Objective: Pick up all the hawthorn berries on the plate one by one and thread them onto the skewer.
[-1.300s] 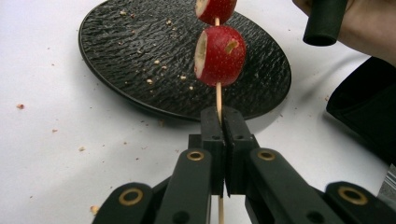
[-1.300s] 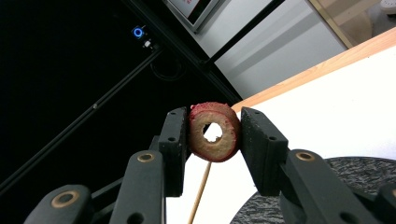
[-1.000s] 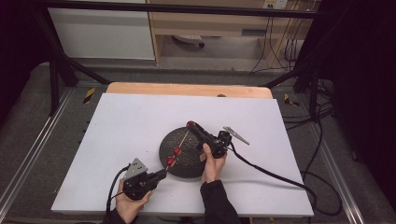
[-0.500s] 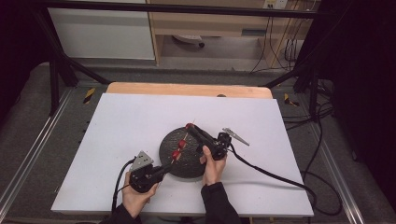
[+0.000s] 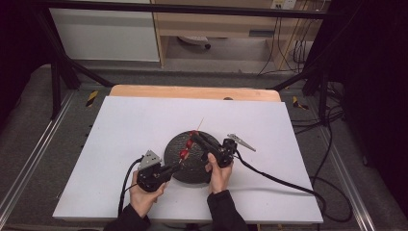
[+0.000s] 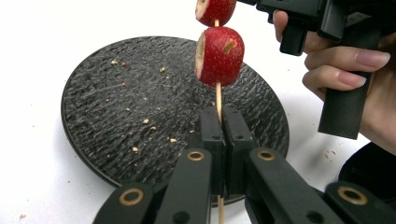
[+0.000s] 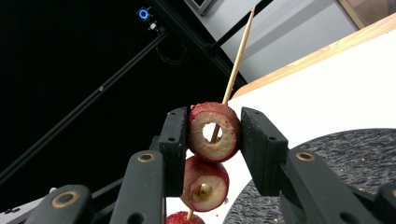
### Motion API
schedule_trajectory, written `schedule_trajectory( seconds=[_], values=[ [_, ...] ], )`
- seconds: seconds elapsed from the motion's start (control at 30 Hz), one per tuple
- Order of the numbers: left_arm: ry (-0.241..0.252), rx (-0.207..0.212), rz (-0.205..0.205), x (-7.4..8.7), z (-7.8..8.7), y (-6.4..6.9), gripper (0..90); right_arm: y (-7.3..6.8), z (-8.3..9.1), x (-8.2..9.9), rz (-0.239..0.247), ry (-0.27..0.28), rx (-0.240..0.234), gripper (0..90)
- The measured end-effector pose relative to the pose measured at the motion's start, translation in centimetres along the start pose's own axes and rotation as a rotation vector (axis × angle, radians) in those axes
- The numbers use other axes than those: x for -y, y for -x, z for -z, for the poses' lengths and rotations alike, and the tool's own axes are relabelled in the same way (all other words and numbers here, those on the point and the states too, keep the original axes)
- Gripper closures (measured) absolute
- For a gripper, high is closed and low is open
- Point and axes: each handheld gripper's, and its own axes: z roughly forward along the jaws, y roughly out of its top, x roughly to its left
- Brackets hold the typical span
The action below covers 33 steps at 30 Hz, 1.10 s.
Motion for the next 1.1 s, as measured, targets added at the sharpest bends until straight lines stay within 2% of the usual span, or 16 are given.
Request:
schedule_trajectory(
  seconds=[0.27, 0.4, 0.53, 0.77, 0.87, 1.1],
  values=[
    [-0.006, 0.004, -0.005, 0.3, 0.0, -0.1, 88.7, 0.0, 0.0, -0.1, 0.026, -0.037, 0.018, 61.6],
    [-0.007, 0.003, -0.008, 0.4, 0.0, -0.2, 88.7, -0.1, 0.2, -0.3, 0.053, -0.054, 0.034, 54.2],
    [-0.009, -0.001, -0.008, 0.6, 0.1, -0.3, 88.7, -0.2, 0.4, -0.7, 0.09, -0.075, 0.055, 42.9],
    [-0.013, -0.01, -0.029, 0.7, 0.5, -0.7, 88.7, -0.4, 1.0, -1.8, 0.185, -0.169, 0.109, 22.4],
    [-0.019, -0.016, -0.036, 0.8, 0.8, -1.0, 88.7, -0.2, 1.6, -2.3, 0.23, -0.2, 0.131, 17.0],
    [-0.039, -0.025, -0.049, 1.0, 1.4, -1.6, 88.7, 0.6, 3.0, -3.0, 0.311, -0.318, 0.172, 7.3]
  ],
)
